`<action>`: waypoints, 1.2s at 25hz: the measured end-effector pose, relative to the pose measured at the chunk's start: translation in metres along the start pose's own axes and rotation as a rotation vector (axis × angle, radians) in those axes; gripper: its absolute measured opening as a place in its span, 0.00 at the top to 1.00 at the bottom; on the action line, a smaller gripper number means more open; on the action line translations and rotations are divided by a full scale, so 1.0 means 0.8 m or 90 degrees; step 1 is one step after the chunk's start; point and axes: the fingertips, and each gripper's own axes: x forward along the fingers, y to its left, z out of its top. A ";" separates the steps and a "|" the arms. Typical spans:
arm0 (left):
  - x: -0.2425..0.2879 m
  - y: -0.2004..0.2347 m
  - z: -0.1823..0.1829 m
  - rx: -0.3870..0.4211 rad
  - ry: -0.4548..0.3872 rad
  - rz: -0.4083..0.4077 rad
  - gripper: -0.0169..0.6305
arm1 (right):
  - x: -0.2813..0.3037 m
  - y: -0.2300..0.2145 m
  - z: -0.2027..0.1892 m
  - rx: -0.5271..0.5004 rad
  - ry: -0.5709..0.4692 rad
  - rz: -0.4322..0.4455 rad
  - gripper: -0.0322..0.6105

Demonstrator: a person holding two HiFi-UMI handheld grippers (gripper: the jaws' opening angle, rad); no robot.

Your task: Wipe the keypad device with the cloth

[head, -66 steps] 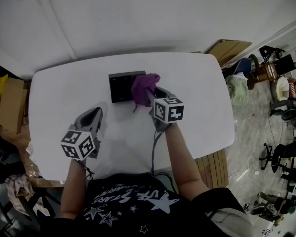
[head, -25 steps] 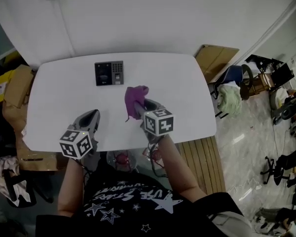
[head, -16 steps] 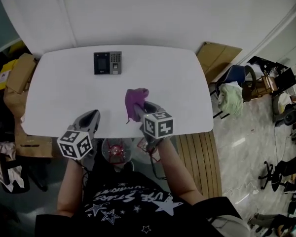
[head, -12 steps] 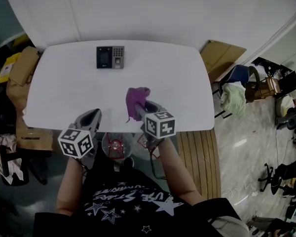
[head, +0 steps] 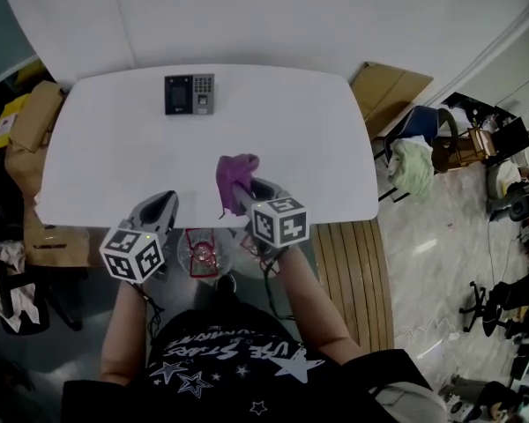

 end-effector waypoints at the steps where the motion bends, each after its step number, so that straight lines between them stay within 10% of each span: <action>1: -0.003 0.000 -0.002 -0.004 -0.003 -0.002 0.96 | -0.001 0.003 -0.003 -0.004 0.004 -0.002 0.79; 30: -0.219 -0.043 -0.075 0.000 -0.024 -0.058 0.96 | -0.134 0.187 -0.092 -0.021 -0.029 -0.083 0.80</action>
